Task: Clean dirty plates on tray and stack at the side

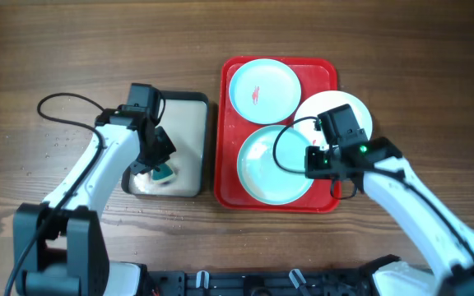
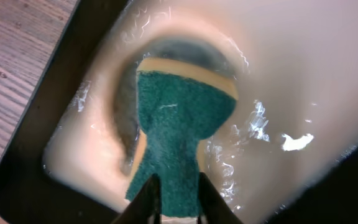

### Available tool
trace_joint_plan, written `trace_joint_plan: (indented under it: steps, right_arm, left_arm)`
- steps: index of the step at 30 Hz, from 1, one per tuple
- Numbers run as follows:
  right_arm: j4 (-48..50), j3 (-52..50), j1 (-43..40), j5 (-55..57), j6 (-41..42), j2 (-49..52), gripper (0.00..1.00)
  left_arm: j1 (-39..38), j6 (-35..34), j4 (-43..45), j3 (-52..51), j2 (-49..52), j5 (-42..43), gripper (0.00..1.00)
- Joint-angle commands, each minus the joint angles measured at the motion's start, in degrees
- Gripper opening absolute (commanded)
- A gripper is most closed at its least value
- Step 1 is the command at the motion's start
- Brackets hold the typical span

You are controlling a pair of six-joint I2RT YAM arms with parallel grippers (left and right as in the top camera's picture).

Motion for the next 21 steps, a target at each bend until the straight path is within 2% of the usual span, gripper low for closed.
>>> trace_joint_plan:
  steps: [1, 3, 6, 7, 13, 18, 21]
  right_arm:
    - [-2.03, 4.76, 6.34, 15.76, -0.55, -6.38, 0.04]
    - [-4.81, 7.45, 11.56, 26.45, -0.13, -7.63, 0.04]
    - [-10.12, 11.80, 17.88, 38.27, 2.45, -7.52, 0.04]
    - [-11.87, 12.96, 20.39, 41.13, 2.93, -7.52, 0.04]
    - [-11.58, 13.05, 29.57, 56.30, 3.61, -7.17, 0.04]
    - [-9.75, 13.05, 30.29, 56.52, -9.40, -6.14, 0.04]
    - [-8.52, 13.05, 30.29, 60.74, -14.08, -6.14, 0.04]
  left_arm:
    - [1.27, 3.56, -0.52, 1.99, -7.58, 8.17, 0.29]
    - [1.29, 3.54, -0.44, 2.08, -12.98, 8.94, 0.46]
    - [1.27, 3.54, -1.16, 2.08, -20.11, 11.50, 0.83]
    - [1.27, 3.52, -1.51, 2.08, -22.82, 11.47, 1.00]
    - [1.27, 3.52, -1.55, 2.08, -26.40, 11.47, 1.00]
    - [1.27, 3.52, -1.55, 2.08, -26.40, 11.47, 1.00]
    - [1.27, 3.52, -1.53, 2.08, -26.40, 11.45, 1.00]
